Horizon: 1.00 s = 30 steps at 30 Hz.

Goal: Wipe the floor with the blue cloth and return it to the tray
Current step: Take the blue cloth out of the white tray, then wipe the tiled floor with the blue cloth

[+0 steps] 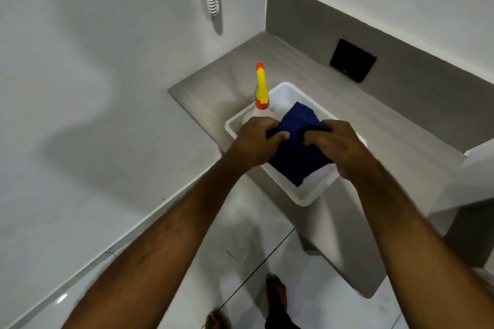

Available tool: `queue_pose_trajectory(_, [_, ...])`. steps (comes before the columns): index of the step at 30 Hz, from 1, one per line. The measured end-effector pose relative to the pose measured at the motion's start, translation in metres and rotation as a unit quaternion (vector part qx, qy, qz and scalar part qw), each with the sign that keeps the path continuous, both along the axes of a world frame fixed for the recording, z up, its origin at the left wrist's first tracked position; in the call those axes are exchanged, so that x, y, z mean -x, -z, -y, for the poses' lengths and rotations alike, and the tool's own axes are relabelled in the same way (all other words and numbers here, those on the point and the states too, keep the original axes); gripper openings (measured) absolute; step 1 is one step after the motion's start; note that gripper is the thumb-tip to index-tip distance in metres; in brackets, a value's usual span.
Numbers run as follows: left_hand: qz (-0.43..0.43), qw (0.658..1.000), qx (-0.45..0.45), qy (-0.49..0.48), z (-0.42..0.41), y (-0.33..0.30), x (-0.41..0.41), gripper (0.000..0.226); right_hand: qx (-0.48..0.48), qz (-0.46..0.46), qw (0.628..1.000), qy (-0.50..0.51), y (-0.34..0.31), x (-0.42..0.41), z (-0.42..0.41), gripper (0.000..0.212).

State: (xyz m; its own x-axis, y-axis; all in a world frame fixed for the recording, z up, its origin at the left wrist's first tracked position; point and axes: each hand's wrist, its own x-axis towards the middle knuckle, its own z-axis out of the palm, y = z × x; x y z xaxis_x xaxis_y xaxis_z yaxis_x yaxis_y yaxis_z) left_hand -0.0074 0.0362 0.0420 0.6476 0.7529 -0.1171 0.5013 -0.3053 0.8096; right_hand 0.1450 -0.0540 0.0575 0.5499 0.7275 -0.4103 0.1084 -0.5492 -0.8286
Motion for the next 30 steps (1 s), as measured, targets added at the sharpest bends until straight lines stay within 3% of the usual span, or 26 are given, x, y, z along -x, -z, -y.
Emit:
queue_pose_trajectory(4, [0.088, 0.995, 0.05, -0.018, 0.019, -0.011, 0.085, 0.022, -0.022, -0.038, 0.994, -0.098, -0.018, 0.065, 0.025, 0.027])
queue_pose_trajectory(9, [0.012, 0.994, 0.069, -0.087, 0.037, 0.075, 0.18, 0.027, 0.035, 0.004, 0.993, -0.109, 0.058, 0.16, 0.033, 0.022])
queue_pose_trajectory(14, [-0.21, 0.961, 0.084, -0.16, 0.068, 0.254, 0.279, 0.061, 0.161, 0.026, 0.983, -0.085, 0.229, 0.212, 0.038, 0.012])
queue_pose_trajectory(19, [-0.393, 0.914, 0.068, -0.074, 0.111, 0.475, 0.338, 0.074, 0.245, 0.068, 0.965, -0.063, 0.455, 0.226, 0.057, 0.011])
queue_pose_trajectory(25, [-0.431, 0.902, 0.035, -0.009, 0.132, 0.707, 0.353, 0.106, 0.286, 0.008, 0.958, 0.012, 0.711, 0.228, 0.076, 0.033])
queue_pose_trajectory(30, [-0.421, 0.907, 0.026, 0.008, 0.124, 0.825, 0.342, 0.126, 0.282, -0.044, 0.958, 0.019, 0.834, 0.218, 0.077, 0.039])
